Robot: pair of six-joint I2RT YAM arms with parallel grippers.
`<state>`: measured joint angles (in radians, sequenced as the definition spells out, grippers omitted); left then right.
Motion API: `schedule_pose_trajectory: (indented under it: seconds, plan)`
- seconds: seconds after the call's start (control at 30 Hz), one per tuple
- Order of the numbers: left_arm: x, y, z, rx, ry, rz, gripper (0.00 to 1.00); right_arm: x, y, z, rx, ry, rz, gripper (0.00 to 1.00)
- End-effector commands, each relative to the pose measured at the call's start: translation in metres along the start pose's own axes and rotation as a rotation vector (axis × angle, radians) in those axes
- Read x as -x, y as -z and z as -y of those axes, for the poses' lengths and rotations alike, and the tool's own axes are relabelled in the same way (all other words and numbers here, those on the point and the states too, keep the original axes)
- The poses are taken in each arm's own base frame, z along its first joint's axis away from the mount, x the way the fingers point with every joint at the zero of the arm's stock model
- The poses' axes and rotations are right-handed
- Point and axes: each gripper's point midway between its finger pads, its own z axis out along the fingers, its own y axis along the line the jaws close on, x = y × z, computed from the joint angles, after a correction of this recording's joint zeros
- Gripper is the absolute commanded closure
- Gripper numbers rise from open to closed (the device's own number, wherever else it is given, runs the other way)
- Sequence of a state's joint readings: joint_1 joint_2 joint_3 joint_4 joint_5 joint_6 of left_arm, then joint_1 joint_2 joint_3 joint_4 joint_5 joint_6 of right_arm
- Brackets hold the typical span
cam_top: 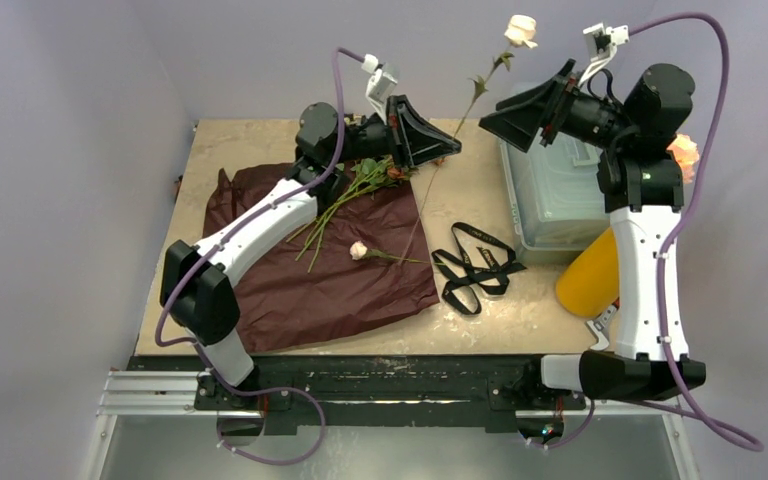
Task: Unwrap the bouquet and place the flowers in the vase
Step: Pick up the fake flower from the wrapping paper, then insert the fake flower into the vase.
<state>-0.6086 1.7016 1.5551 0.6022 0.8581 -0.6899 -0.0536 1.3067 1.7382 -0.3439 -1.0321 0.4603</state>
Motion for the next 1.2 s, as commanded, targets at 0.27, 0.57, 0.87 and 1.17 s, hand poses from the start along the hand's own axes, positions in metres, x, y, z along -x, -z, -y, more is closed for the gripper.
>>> schedule_pose_trajectory:
  seconds: [0.27,0.57,0.87,1.17]
  plan:
    - [-0.003,-0.030,0.052,-0.172,-0.013,-0.013,1.00,0.013,-0.003,-0.036,0.139,0.026,0.022,0.66]
    - [-0.013,-0.013,0.022,-0.038,-0.057,-0.104,0.06,0.020,0.022,-0.050,0.000,0.182,0.051,1.00]
    - [0.015,0.057,-0.049,0.170,-0.005,-0.044,0.00,0.033,0.101,-0.048,-0.423,0.418,0.168,1.00]
    - [-0.010,0.060,-0.066,0.178,0.032,-0.092,0.00,0.087,0.159,-0.101,-0.700,0.668,0.320,1.00]
